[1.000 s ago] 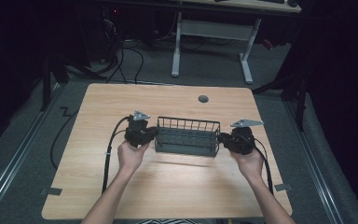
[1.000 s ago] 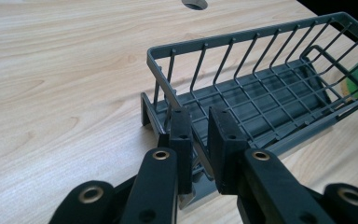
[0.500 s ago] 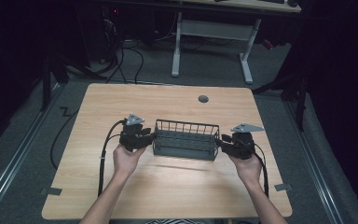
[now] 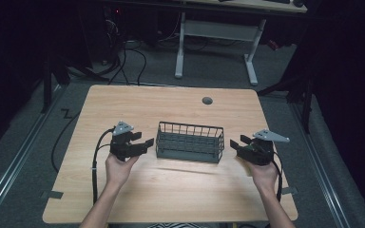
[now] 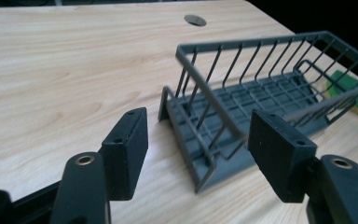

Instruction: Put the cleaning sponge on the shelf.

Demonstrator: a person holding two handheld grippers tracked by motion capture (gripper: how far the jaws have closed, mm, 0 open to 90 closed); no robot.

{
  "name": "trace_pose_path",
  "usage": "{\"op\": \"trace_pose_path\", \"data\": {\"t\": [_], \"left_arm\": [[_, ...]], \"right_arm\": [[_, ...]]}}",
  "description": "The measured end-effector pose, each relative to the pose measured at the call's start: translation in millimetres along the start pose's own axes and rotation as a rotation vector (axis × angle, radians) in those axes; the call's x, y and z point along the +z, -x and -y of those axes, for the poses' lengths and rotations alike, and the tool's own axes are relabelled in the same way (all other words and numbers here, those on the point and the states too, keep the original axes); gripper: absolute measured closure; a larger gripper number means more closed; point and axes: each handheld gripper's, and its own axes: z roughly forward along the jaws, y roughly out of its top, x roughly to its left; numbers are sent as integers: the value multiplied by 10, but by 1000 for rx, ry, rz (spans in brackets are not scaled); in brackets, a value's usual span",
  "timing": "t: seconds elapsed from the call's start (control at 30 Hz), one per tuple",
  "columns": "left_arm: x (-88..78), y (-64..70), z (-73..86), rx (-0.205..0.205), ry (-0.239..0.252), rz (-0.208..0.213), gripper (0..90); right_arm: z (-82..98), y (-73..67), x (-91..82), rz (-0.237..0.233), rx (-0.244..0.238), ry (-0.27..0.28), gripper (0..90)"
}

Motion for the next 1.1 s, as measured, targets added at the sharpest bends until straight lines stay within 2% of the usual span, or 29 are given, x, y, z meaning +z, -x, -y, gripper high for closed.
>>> {"op": "trace_pose_path", "data": {"t": [0.1, 0.27, 0.5, 0.7, 0.77, 0.83, 0.9, 0.97, 1.1], "left_arm": [[-61, -38, 93, 10, 3, -20, 380], [-120, -116, 257, -5, 3, -45, 371], [-150, -229, 540, -15, -37, -125, 363], [-148, -337, 734, -26, -75, -180, 359], [-128, -371, 799, -28, -91, -206, 357], [-116, -405, 841, -42, -103, -205, 352], [-104, -428, 881, -58, -105, -212, 351], [-98, -440, 909, -52, -108, -227, 347], [-112, -444, 918, -55, -107, -238, 345]], "right_arm": [[42, 53, -26, 2, 10, 0, 467], [161, 171, -81, 24, 8, 2, 409], [296, 293, -162, 43, 9, -22, 349], [428, 406, -183, 65, 31, -42, 298], [471, 436, -161, 70, 29, -57, 277], [532, 484, -91, 80, 24, -95, 249], [548, 497, -69, 85, 21, -106, 243], [599, 544, 34, 106, 12, -157, 212], [616, 552, 86, 104, -7, -176, 201]]}}
